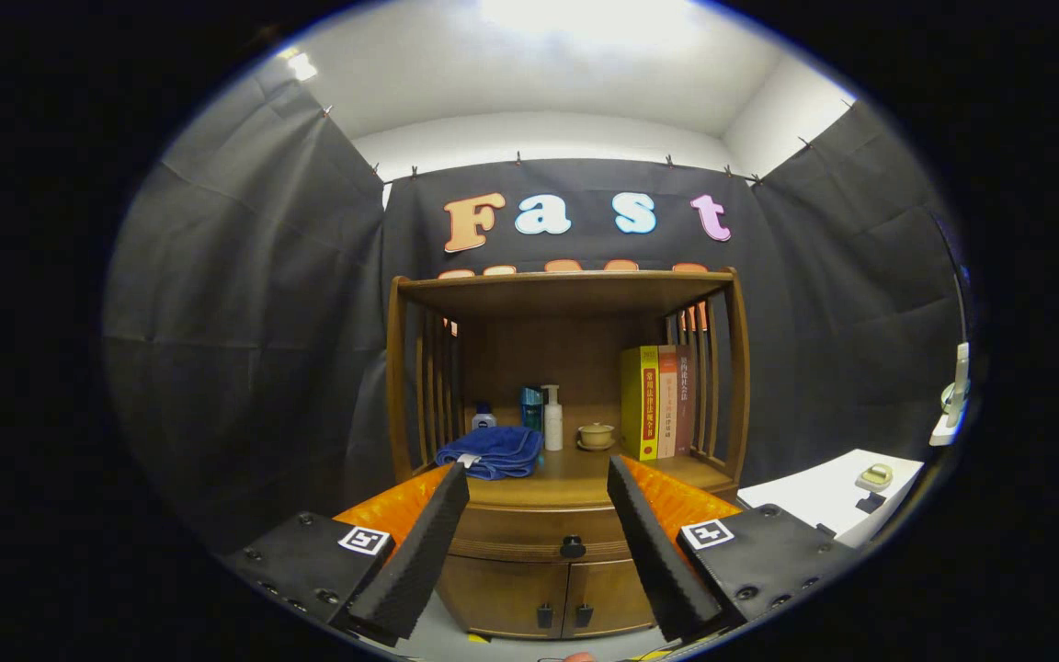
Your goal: Pull open the drawer, take out the items inside it, and place them on the countertop above the cabinet.
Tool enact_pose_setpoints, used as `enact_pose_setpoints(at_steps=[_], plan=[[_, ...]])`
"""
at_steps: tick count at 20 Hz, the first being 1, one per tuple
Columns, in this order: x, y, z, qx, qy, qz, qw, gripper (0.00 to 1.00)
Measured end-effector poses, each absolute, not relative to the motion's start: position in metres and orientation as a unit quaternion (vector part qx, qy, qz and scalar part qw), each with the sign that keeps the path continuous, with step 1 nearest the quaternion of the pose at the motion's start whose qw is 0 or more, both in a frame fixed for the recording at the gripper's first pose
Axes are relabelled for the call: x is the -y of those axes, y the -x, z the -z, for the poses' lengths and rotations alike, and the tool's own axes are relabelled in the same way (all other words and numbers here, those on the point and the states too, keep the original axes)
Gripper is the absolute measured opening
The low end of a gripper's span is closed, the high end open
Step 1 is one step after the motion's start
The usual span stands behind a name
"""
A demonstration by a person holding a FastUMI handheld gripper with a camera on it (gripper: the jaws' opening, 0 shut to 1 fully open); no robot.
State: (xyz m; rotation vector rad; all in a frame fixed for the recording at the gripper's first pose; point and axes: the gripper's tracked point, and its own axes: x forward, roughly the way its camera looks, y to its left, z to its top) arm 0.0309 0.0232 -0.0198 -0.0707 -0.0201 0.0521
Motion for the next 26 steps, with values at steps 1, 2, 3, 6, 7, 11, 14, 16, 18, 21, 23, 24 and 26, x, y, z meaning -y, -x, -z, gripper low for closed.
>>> enact_pose_setpoints(at_steps=[1,2,3,6,7,11,14,16,18,21,23,24,26], plan=[[-0.025,-0.041,0.029,0.011,0.037,-0.028,0.999,0.99],[-0.027,-0.051,0.038,0.012,0.040,-0.031,0.999,0.99],[-0.027,-0.062,0.049,0.015,0.045,-0.030,0.998,0.99],[-0.022,-0.093,0.087,0.015,0.071,-0.025,0.997,0.98],[-0.019,-0.104,0.103,0.013,0.078,-0.022,0.997,0.98],[0.002,-0.143,0.170,-0.024,0.087,-0.003,0.996,0.98],[0.019,-0.171,0.212,-0.046,0.073,0.006,0.996,0.98],[0.030,-0.186,0.231,-0.055,0.068,0.014,0.996,0.98],[0.034,-0.200,0.246,-0.065,0.063,0.015,0.996,0.98],[0.041,-0.214,0.261,-0.072,0.068,0.025,0.995,0.98],[0.042,-0.223,0.270,-0.074,0.067,0.030,0.995,0.91],[0.042,-0.224,0.275,-0.078,0.064,0.032,0.994,0.87],[0.044,-0.228,0.285,-0.091,0.051,0.036,0.994,0.80]])
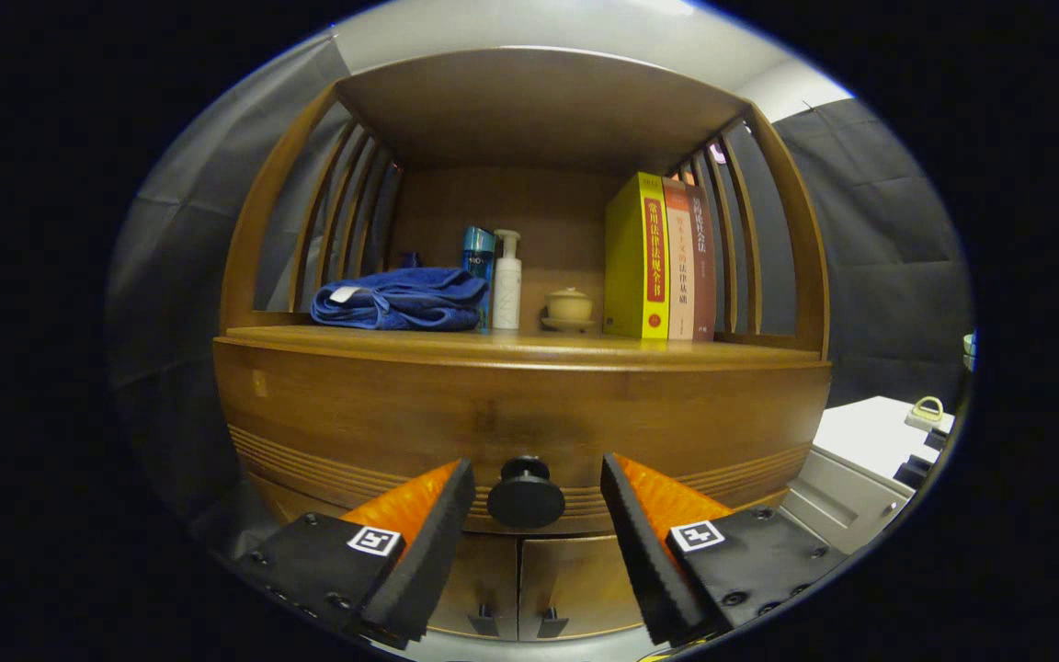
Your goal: Pull open the drawer, take out the items inside it, and place them on the countertop above the cabinet.
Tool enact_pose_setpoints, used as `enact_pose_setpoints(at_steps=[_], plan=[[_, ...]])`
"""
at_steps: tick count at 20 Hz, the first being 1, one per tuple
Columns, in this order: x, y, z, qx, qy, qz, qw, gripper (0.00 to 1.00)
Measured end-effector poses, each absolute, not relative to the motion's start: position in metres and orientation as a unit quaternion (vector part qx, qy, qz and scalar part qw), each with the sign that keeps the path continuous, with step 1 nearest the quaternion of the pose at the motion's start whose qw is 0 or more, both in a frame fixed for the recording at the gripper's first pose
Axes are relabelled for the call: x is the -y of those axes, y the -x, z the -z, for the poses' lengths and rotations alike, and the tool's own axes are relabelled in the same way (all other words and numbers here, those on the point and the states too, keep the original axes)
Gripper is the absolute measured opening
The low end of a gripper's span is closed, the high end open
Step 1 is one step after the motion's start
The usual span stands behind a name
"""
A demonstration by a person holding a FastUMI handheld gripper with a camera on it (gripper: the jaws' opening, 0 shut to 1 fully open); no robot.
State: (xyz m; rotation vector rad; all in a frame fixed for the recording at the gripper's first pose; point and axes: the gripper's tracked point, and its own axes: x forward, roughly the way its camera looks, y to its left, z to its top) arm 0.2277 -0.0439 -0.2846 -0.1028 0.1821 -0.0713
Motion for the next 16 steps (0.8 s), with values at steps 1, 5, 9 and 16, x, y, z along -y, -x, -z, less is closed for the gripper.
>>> enact_pose_setpoints(at_steps=[1,5,9,16], plan=[[0.042,-0.230,0.286,-0.091,0.042,0.032,0.994,0.76],[0.040,-0.238,0.290,-0.099,0.042,0.021,0.994,0.62],[0.039,-0.239,0.292,-0.105,0.043,0.023,0.993,0.51],[0.041,-0.227,0.292,-0.125,0.040,0.026,0.991,0.40]])
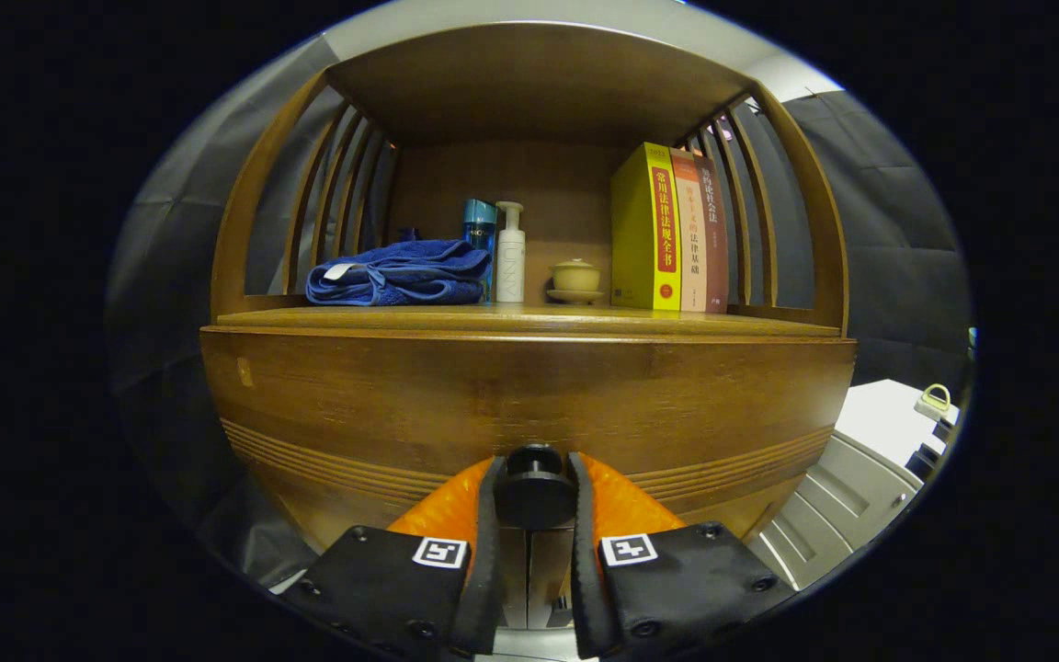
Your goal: Pull open the drawer, take out the items inside it, and place them on the countertop above the cabinet.
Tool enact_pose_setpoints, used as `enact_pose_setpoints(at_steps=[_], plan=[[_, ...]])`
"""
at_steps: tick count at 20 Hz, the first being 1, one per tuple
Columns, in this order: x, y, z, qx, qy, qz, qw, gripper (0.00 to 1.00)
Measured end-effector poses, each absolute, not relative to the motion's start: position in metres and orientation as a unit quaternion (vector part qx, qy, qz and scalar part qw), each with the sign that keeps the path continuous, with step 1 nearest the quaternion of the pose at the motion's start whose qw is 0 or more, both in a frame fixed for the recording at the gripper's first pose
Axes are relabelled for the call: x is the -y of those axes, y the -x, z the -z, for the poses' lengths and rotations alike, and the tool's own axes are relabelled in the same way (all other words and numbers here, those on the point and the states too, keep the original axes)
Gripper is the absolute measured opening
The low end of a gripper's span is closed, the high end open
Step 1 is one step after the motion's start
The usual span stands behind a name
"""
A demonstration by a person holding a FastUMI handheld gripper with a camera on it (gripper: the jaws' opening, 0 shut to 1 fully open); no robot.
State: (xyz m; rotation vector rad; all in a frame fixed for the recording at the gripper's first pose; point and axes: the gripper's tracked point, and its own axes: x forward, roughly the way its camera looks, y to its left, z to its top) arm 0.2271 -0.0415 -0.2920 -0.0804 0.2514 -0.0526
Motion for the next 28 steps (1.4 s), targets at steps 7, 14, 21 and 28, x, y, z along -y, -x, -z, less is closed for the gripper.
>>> enact_pose_setpoints(at_steps=[7,14,21,28], plan=[[0.040,-0.172,0.286,-0.122,0.022,0.035,0.992,0.39],[0.040,-0.122,0.281,-0.128,0.015,0.036,0.991,0.39],[0.040,-0.088,0.280,-0.139,0.009,0.032,0.990,0.39],[0.042,-0.085,0.287,-0.142,0.014,0.032,0.989,0.39]])
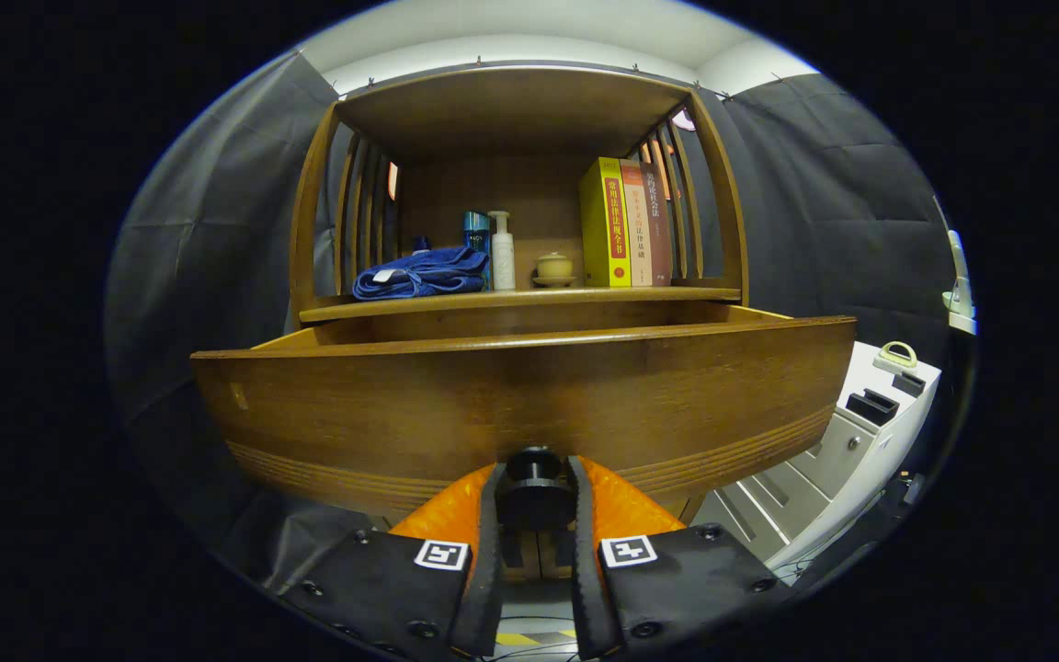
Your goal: Pull open the drawer, take out the items inside it, and place them on the countertop above the cabinet.
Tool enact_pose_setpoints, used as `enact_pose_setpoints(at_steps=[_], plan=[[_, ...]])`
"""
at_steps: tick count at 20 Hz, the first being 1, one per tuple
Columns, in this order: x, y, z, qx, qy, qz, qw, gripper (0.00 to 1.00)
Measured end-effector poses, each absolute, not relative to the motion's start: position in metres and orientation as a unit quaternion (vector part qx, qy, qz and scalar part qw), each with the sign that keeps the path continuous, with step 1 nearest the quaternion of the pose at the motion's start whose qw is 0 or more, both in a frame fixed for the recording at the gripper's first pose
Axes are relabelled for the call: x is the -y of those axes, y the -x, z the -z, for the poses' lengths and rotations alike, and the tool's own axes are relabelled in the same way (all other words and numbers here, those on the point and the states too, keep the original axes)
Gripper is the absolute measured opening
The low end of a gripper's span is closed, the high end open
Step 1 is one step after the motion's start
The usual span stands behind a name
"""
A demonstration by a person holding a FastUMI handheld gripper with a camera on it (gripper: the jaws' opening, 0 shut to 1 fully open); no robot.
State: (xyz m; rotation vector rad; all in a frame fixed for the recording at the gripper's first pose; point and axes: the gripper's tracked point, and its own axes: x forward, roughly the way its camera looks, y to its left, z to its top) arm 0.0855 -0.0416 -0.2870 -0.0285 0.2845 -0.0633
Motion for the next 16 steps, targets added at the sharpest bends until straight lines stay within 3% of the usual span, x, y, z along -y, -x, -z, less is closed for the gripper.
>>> enact_pose_setpoints(at_steps=[6,16], plan=[[0.042,-0.084,0.288,-0.143,0.026,0.025,0.989,0.44],[0.054,-0.079,0.279,-0.152,0.025,0.049,0.987,0.85]])
